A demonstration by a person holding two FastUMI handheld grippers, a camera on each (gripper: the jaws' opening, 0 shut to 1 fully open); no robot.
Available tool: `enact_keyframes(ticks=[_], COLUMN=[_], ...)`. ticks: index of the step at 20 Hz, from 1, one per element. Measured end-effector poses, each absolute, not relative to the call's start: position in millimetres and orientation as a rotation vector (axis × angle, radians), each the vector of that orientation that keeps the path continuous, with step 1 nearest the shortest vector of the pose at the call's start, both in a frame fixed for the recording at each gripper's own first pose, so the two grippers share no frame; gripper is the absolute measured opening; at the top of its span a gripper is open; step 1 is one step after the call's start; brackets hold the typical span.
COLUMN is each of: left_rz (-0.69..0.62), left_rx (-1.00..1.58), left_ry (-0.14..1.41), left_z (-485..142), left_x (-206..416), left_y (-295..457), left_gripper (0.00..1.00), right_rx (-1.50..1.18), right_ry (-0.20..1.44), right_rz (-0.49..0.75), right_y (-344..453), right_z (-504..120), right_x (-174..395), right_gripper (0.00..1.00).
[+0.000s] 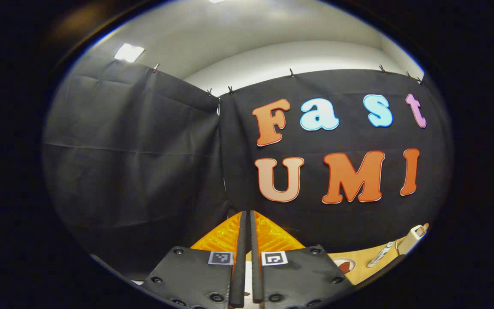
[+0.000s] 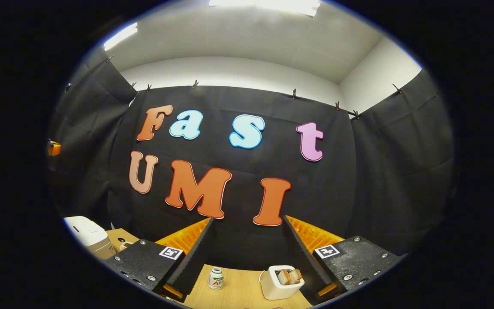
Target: Close the left gripper, press the button to open the rice cooker; take a wooden spoon from the chopstick holder with the right hand, scoop a spoonful of rice and pour it into the rice cooker, then put the wooden spoon back into the chopstick holder.
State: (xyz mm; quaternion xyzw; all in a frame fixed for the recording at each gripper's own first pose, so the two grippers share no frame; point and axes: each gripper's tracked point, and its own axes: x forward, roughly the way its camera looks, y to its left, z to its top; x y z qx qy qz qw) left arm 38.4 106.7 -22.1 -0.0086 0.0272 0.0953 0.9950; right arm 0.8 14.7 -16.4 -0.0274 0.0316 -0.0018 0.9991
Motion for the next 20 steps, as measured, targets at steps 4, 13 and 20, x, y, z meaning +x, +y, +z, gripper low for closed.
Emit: enact_keyframes(ticks=[4, 13, 20], left_rz=[0.2, 0.075, 0.01], left_rx=[-0.048, -0.251, -0.443], left_ry=[0.246, 0.804, 1.051], left_z=[-77.9, -242.0, -326.9], left_x=[59.2, 52.2, 46.3], left_y=[126.5, 123.0, 101.5], left_gripper=[0.02, 0.04, 0.06], right_rx=[-0.066, -0.086, -0.064], right_ry=[0.108, 0.206, 0.328], right_rz=[-0.046, -0.137, -0.132], right_y=[-0.3, -27.4, -24.6], right_z=[-28.9, -59.8, -103.1], right_x=[-12.5, -35.5, -52.7], right_gripper=[0.94, 0.96, 0.96])
